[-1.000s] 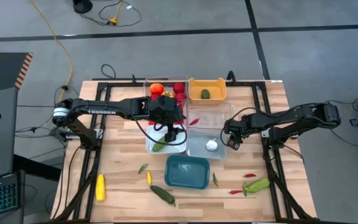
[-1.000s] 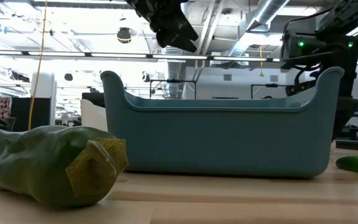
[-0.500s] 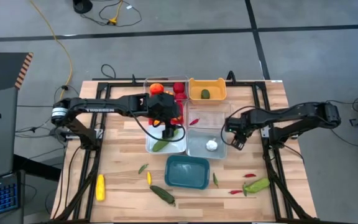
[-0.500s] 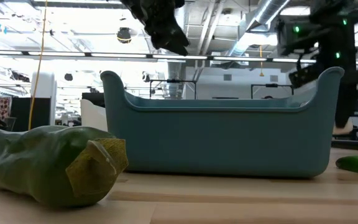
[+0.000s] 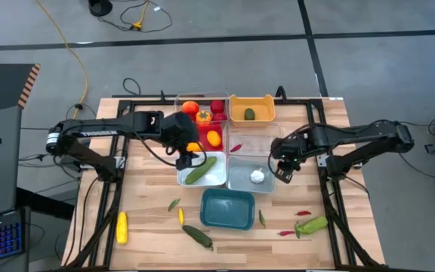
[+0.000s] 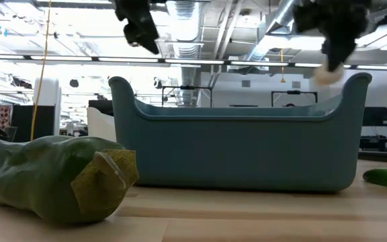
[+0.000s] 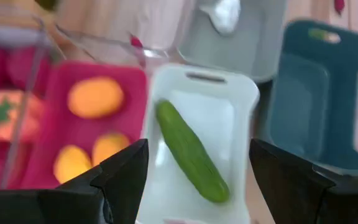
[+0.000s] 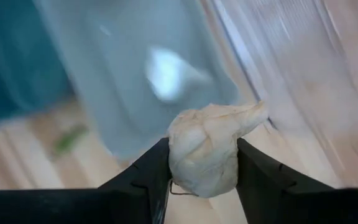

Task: Sort produce into baskets
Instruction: Put the white garlic into the gray bin

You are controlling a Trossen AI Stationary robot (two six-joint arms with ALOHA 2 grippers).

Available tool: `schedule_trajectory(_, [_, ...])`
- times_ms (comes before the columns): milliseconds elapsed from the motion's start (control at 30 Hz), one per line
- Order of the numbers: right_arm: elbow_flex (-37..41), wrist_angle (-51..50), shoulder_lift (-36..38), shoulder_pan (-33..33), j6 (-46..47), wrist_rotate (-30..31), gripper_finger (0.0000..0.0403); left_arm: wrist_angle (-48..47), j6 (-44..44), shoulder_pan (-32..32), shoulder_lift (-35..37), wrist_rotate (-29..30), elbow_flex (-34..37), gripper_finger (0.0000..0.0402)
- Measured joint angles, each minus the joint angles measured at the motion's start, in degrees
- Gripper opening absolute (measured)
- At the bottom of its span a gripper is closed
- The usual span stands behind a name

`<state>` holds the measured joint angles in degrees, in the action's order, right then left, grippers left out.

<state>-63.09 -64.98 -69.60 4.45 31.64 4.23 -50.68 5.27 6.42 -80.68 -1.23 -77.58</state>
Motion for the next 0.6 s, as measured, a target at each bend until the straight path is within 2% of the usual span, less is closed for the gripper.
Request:
schedule_trajectory(233, [0.0, 15.38, -1.27, 3.47, -4.97, 0.09, 0.0182, -2.67, 2.97, -6.67, 0.09, -1.91, 0.04, 0.0265])
schedule_trajectory(433, [0.0, 17.75, -4.69, 4.41, -5.09, 0.11, 0.0182, -1.9, 3.0, -14.6, 0.04, -2.08, 0.04, 0.0265])
schedule_trajectory(600, [0.02, 17.78, -8.45, 4.55, -5.12, -1.95, 0.0182, 2.02, 5.74, -21.68, 0.02, 1.69, 0.11, 0.0265])
